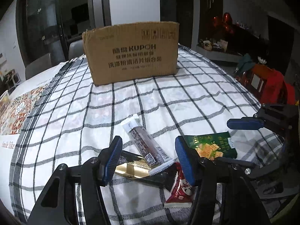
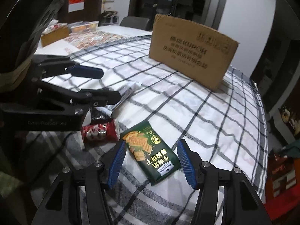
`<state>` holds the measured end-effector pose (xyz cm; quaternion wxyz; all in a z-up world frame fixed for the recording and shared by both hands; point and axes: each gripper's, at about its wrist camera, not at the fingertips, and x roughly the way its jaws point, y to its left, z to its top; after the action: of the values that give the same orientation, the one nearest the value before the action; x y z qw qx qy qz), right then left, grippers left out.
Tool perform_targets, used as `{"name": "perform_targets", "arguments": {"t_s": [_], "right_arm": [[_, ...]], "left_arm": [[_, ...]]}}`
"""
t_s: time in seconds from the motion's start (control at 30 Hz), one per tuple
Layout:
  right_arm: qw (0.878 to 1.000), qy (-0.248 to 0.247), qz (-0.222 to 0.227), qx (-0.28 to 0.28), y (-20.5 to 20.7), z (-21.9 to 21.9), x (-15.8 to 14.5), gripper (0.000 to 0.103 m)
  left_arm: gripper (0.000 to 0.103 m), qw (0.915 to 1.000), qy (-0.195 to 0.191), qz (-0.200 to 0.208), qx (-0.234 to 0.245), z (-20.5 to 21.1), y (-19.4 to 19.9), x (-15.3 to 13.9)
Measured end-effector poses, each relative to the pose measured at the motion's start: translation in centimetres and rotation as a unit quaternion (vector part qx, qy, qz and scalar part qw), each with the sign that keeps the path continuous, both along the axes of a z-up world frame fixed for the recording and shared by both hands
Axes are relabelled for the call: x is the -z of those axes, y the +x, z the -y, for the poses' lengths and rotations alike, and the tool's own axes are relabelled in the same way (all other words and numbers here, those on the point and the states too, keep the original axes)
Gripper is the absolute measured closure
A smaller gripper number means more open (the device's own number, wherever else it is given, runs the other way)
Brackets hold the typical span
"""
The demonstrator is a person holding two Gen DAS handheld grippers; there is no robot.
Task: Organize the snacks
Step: 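Grasp the brown chocolate bar with the left tool while the right tool grasps the green cracker packet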
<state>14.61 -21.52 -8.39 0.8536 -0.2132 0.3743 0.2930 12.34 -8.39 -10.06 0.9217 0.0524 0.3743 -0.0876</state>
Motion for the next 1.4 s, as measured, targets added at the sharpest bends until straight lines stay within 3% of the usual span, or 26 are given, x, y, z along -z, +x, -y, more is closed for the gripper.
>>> {"name": "perform_targets", "arguments": {"t_s": [0.5, 0.83, 1.17, 1.4], "right_arm": [[0.997, 0.012, -0.048, -0.052, 2.7, -0.3, 1.4, 0.046], [0.995, 0.046, -0.086, -0.035, 4.1, 0.0, 1.9, 0.047], [0.997, 0.055, -0.062, 0.001, 3.3, 0.4, 1.3, 0.06], [0.996, 0.067, -0.054, 0.028, 2.8, 0.7, 0.5, 0.07]], "left_arm": [[0.046, 0.9997, -0.005, -0.024, -0.008, 0.1, 1.9, 1.6], [0.059, 0.9978, -0.023, -0.061, -0.014, -0.3, 3.1, 2.5], [0.081, 0.9982, -0.028, -0.053, 0.004, -0.2, 2.7, 2.2], [0.083, 0.999, -0.029, -0.031, 0.015, -0.2, 1.7, 0.9]]}}
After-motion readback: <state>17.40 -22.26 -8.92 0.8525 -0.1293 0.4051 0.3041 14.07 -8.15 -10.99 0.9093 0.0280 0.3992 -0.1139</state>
